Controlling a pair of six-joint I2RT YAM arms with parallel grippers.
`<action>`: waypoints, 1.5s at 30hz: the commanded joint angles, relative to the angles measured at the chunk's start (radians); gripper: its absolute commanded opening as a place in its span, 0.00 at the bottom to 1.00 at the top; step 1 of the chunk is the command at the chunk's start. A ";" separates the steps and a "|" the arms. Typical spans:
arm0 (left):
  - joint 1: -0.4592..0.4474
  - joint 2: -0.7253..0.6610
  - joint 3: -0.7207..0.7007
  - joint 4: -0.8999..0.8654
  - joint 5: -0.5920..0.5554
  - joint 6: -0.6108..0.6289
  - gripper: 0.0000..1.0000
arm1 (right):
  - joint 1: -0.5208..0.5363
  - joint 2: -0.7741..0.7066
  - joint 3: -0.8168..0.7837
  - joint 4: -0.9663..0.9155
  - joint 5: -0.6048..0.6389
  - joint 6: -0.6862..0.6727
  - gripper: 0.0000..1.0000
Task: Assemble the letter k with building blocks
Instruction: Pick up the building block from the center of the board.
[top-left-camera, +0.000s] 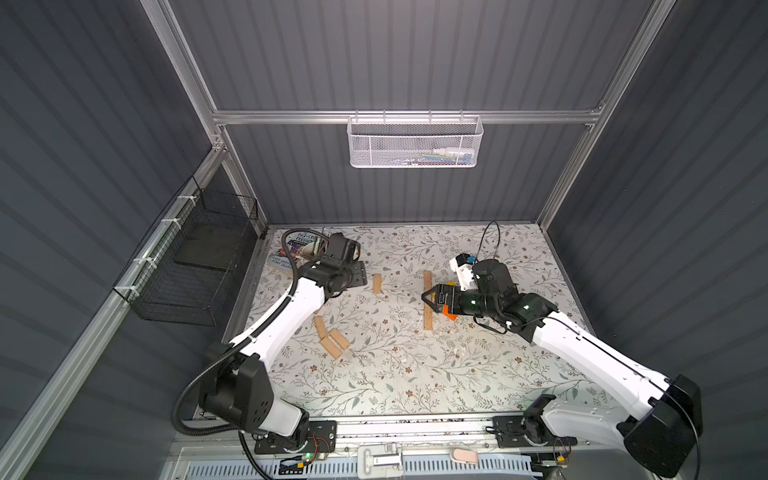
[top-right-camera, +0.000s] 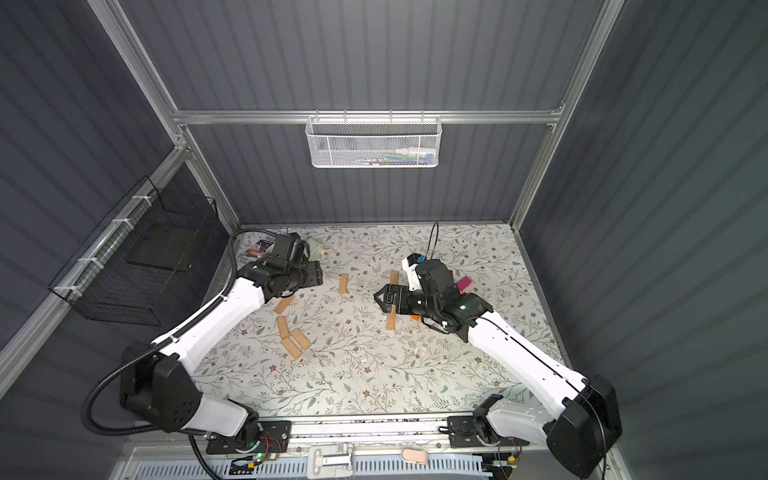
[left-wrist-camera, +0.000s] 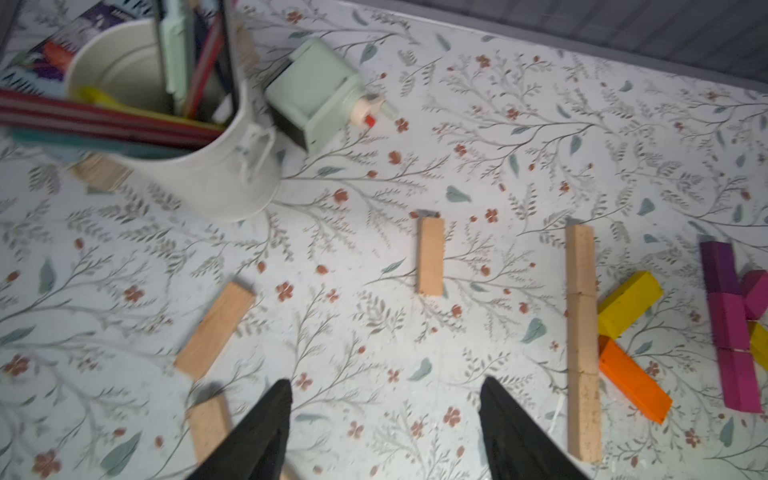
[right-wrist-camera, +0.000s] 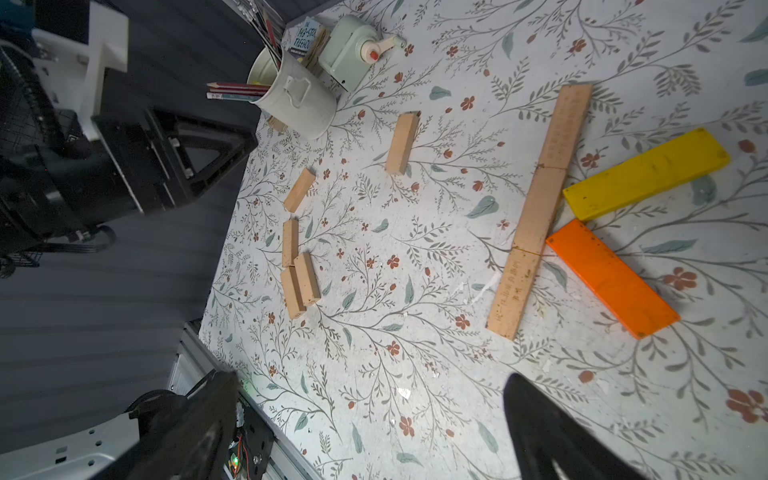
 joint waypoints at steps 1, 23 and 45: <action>0.057 -0.078 -0.110 -0.092 0.005 -0.038 0.73 | 0.018 0.022 0.028 0.031 -0.052 -0.035 0.99; 0.177 0.069 -0.362 0.065 0.017 -0.086 0.53 | 0.056 0.044 0.072 -0.024 -0.038 -0.094 0.99; 0.214 0.115 -0.405 0.131 0.039 -0.086 0.24 | 0.058 0.060 0.094 -0.035 -0.044 -0.089 0.99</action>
